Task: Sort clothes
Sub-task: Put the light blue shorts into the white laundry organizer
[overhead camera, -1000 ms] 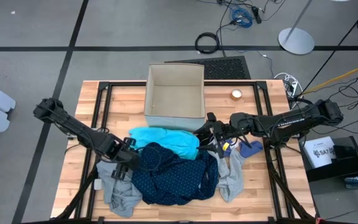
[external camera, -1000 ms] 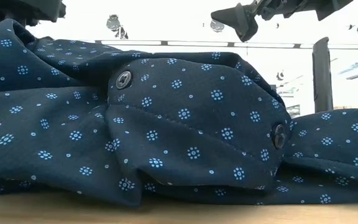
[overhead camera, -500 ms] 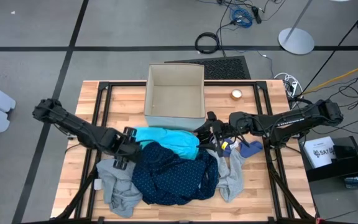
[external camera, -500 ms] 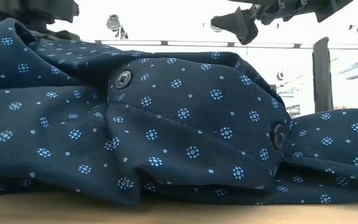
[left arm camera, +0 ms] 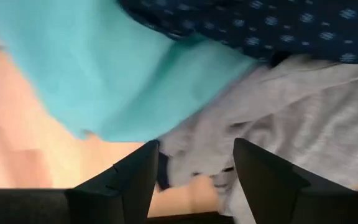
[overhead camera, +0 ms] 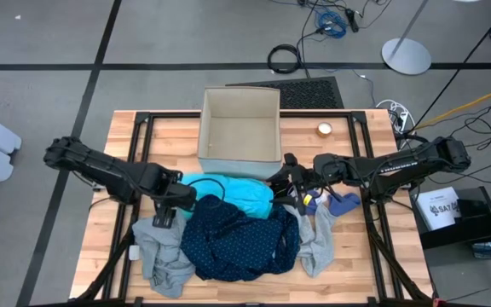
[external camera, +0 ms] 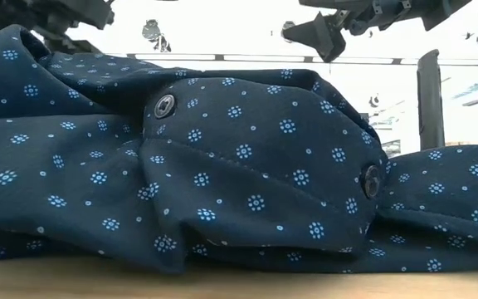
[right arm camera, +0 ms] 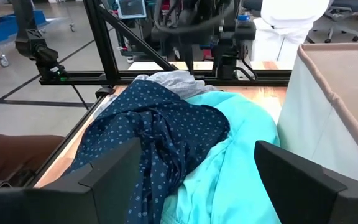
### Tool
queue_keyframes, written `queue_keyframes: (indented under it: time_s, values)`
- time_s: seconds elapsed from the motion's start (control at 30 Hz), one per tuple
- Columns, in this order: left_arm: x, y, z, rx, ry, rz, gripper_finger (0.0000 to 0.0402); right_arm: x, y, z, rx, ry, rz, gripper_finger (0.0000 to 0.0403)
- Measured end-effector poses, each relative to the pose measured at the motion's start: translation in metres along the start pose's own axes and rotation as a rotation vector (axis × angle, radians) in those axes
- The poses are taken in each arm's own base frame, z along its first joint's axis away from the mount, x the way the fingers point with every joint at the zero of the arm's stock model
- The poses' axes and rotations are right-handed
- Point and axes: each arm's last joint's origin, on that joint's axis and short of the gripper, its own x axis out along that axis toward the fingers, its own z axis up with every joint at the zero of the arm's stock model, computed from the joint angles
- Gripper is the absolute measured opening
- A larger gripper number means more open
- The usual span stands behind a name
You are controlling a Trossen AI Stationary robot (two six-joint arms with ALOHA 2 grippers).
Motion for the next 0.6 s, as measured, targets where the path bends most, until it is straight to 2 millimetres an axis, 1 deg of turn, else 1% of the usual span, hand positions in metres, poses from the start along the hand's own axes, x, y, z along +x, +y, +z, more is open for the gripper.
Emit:
queue_keyframes:
  time_s: [0.1, 0.2, 0.27, 0.33, 0.47, 0.6]
  values:
    - [-0.004, 0.004, 0.006, 0.074, -0.069, 0.127, 0.0219, 0.0, 0.0, -0.001, 0.003, 0.011, -0.001, 0.0304]
    - [0.007, 0.009, 0.016, 0.135, -0.118, 0.168, 0.0219, 0.0, 0.0, -0.002, 0.005, 0.02, -0.001, 0.0304]
    - [0.019, 0.013, 0.022, 0.154, -0.102, 0.172, 0.0219, 0.0, 0.0, -0.003, 0.021, 0.034, -0.002, 0.0304]
    - [0.029, 0.017, 0.023, 0.163, -0.055, 0.191, 0.0219, 0.0, 0.0, -0.004, 0.03, 0.045, -0.002, 0.0304]
    - [0.037, 0.024, 0.027, 0.154, -0.032, 0.222, 0.0218, 0.0, 0.0, -0.007, 0.034, 0.067, -0.004, 0.0304]
    - [0.038, 0.029, 0.027, 0.159, -0.03, 0.225, 0.0218, 0.0, 0.0, -0.009, 0.036, 0.091, -0.006, 0.0304]
